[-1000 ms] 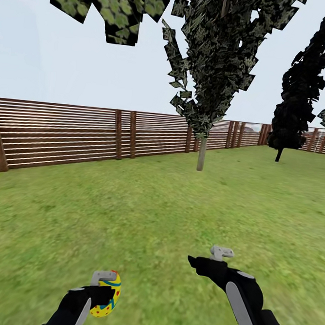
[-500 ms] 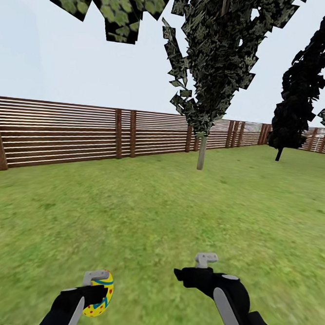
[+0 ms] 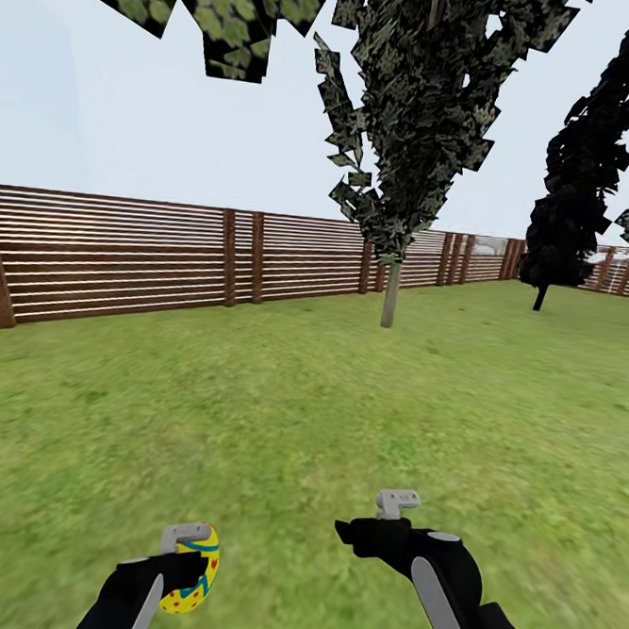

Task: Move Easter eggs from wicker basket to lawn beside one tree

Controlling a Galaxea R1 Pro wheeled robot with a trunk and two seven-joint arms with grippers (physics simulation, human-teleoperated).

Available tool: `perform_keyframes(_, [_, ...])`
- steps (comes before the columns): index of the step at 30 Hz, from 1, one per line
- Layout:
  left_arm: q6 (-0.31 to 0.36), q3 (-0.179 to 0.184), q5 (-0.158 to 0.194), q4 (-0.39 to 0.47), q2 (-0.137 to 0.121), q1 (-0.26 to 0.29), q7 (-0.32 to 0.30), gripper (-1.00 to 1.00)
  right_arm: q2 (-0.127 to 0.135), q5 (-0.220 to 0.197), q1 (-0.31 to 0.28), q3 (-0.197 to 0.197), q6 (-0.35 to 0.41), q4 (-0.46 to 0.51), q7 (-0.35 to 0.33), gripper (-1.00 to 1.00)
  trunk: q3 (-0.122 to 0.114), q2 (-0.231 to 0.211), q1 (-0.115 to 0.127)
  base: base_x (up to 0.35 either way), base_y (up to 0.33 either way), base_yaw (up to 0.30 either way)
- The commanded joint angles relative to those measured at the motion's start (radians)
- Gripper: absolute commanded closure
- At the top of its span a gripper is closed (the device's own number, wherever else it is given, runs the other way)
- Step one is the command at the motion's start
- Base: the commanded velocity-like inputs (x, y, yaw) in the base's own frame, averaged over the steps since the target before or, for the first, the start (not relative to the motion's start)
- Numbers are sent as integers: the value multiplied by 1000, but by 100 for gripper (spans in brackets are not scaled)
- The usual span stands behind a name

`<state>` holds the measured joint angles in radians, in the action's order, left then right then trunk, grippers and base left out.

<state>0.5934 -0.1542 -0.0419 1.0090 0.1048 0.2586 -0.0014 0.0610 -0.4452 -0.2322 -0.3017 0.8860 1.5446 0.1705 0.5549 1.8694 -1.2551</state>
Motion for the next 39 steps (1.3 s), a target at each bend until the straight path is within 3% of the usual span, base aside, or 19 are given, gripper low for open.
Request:
perform_keyframes(1, [5, -2, -5, 1, 1, 1, 0, 100, 1, -10, -1, -2, 2, 1, 10, -100, 4, 8, -4, 0, 0, 0])
perform_keyframes(39, [4, -2, -6, -3, 1, 1, 4, 100, -2, -11, -1, -8, 4, 0, 10, -100, 123, 274, -150, 0, 0, 0])
